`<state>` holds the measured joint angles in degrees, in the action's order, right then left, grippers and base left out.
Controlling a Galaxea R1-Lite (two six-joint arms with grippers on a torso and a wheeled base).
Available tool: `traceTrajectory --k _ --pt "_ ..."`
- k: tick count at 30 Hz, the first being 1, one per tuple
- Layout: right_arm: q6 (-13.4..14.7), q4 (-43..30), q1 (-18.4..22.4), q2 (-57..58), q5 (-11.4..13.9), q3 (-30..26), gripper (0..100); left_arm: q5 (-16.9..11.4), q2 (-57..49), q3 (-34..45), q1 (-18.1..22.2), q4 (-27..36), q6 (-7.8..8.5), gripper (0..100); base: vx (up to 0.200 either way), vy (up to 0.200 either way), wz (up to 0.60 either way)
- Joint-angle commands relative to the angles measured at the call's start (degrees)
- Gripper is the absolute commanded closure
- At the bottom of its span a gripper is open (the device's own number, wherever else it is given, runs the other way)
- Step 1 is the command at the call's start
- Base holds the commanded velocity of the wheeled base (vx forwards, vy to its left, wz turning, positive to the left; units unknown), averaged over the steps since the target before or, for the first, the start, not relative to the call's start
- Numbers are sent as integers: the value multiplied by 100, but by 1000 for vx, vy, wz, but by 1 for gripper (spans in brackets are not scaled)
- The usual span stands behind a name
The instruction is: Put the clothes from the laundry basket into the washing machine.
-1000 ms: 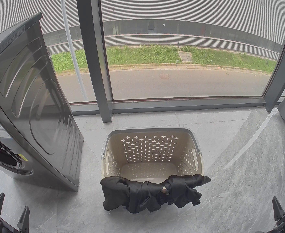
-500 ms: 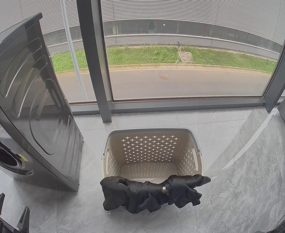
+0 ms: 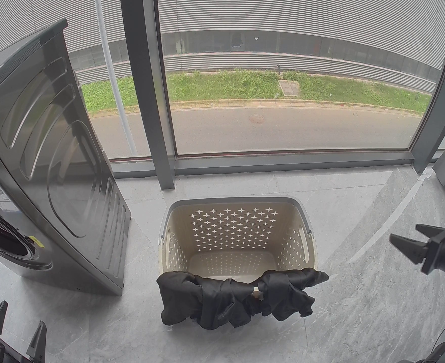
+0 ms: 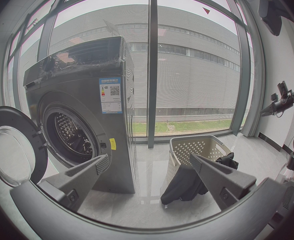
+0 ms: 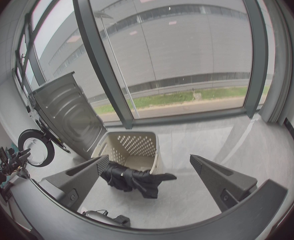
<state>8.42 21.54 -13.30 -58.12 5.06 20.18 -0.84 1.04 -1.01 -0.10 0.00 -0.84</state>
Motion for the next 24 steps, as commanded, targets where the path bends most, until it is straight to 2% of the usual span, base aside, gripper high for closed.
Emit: traceTrajectory --k 1,3,8,24 --pt "318 992 -762 -2458 -286 -172 0 14 -104 101 1 0 31 0 -200 0 0" --pt "353 1001 -788 -2581 -304 -163 0 14 -104 101 1 0 67 0 -200 0 0" --pt "502 1309 -938 -3407 -304 -137 0 14 -104 101 10 0 67 0 0 0 0" --pt "520 2996 -1069 -5596 -339 30 0 5 -104 101 1 0 67 0 0 0 0"
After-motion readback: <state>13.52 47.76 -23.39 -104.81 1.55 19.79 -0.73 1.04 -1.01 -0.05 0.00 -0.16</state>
